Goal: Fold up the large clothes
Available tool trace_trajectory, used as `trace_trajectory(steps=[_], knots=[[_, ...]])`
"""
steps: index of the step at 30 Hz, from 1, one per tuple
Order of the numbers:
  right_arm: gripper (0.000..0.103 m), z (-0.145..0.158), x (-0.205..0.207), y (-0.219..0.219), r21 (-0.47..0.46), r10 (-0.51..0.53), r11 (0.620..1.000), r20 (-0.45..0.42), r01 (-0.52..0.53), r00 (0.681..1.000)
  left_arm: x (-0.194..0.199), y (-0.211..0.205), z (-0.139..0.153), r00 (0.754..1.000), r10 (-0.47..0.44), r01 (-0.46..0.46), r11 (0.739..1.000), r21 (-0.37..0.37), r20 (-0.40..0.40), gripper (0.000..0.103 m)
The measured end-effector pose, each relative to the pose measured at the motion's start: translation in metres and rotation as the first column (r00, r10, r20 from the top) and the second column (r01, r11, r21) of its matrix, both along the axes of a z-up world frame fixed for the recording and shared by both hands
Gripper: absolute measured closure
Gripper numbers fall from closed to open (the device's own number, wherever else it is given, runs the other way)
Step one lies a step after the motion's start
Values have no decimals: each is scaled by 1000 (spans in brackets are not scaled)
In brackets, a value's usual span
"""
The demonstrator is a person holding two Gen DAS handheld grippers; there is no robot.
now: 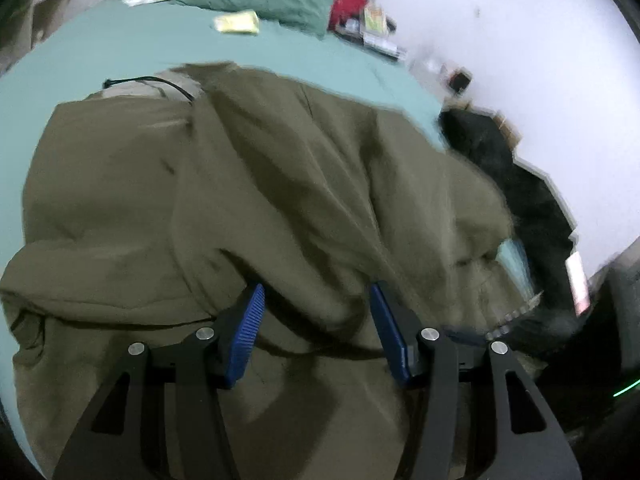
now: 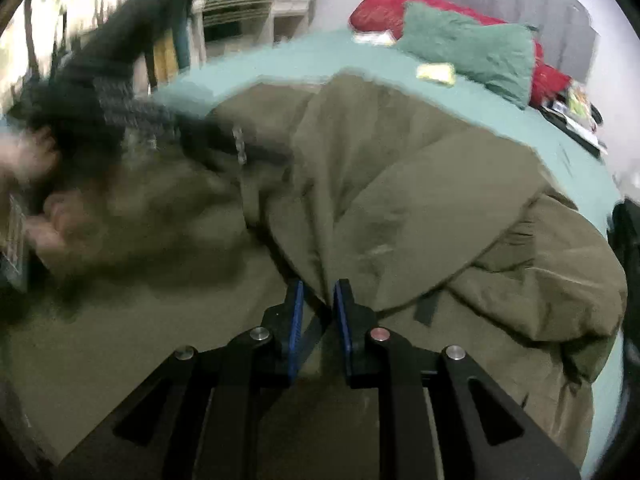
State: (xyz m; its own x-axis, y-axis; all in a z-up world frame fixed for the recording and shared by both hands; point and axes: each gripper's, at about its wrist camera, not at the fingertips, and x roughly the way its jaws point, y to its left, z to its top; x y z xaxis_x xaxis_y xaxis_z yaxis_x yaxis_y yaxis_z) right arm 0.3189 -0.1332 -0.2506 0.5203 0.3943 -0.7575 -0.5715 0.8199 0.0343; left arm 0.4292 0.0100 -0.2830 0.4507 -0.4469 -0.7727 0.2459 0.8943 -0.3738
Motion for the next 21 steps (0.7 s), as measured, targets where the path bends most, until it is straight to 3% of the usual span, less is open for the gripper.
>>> trace_trajectory(steps=[2,4,7,9,13,16,21], knots=[[81,21,10,-16,43,-97,994,43,96,994,4,-8,-16,999,1,2,998,58,-44,45],[62,21,26,-22,51,-144,989,45,142,989,4,-8,-25,999,8,-4,996,87,-40,45],[60,4,55,-42,83,-202,975,-69,208,977,-6,-10,-24,1000,-13,14,992,126,-12,45],[60,2,55,-56,78,-233,968,-98,240,968,-19,-5,-14,1000,2,-3,993,117,7,45],[60,13,-4,-101,7,-285,958,-61,286,957,-59,18,4,998,64,-65,994,83,9,45],[59,20,-43,-147,-11,-352,936,-83,352,932,-105,45,16,989,149,-150,985,80,17,45],[55,26,-110,-216,-38,-456,890,-122,455,881,-190,96,17,959,281,-284,944,171,37,45]])
